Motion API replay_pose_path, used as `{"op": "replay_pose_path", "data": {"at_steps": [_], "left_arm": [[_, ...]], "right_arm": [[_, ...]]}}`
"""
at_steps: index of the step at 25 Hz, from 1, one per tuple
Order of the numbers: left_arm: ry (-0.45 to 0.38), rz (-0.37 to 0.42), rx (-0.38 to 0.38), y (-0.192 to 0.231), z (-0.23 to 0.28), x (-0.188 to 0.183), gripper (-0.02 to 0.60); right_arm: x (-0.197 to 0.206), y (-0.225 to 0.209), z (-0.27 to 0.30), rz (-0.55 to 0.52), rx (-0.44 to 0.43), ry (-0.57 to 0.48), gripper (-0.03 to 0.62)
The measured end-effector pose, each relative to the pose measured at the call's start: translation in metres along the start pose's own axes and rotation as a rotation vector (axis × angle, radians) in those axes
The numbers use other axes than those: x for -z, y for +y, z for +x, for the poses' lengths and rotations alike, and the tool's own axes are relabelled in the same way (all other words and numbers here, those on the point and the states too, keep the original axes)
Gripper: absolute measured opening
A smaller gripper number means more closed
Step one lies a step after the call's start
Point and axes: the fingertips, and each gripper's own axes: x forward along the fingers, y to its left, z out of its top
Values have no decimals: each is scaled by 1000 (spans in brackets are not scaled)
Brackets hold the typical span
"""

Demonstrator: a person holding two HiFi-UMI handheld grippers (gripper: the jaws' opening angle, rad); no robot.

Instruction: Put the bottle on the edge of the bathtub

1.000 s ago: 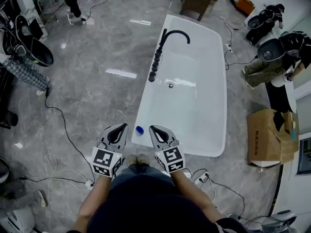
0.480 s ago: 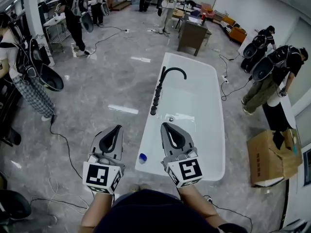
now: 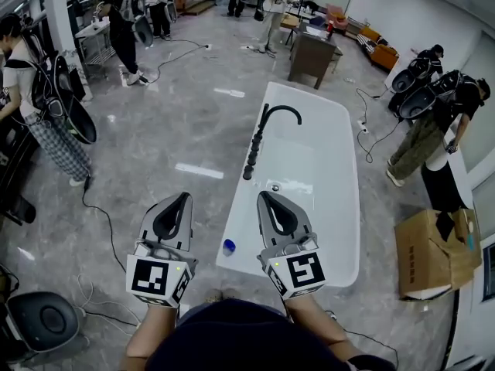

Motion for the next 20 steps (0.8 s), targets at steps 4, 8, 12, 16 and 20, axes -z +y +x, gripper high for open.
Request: {"op": "replay_pose_path", "data": {"at_steps": [4,8,12,16,20], "left_arm": [[-2,4,6,-4,-1,-3,23],[5,7,11,-3,-6,-5,23],[6,7,17,-7,-7,0,23],[5,9,21,-11,-7,0,23],[4,7,16,-10,-12,-2,23]], "right_arm": [[-6,0,-2,1,-1,-7,28],[-8,4,-3,0,5,-2,27],[-2,5,-6,-1,1,1,27],[-1,5,-8,3,4,-1,27],[-4,8,-11,7,8,-3,27]]}}
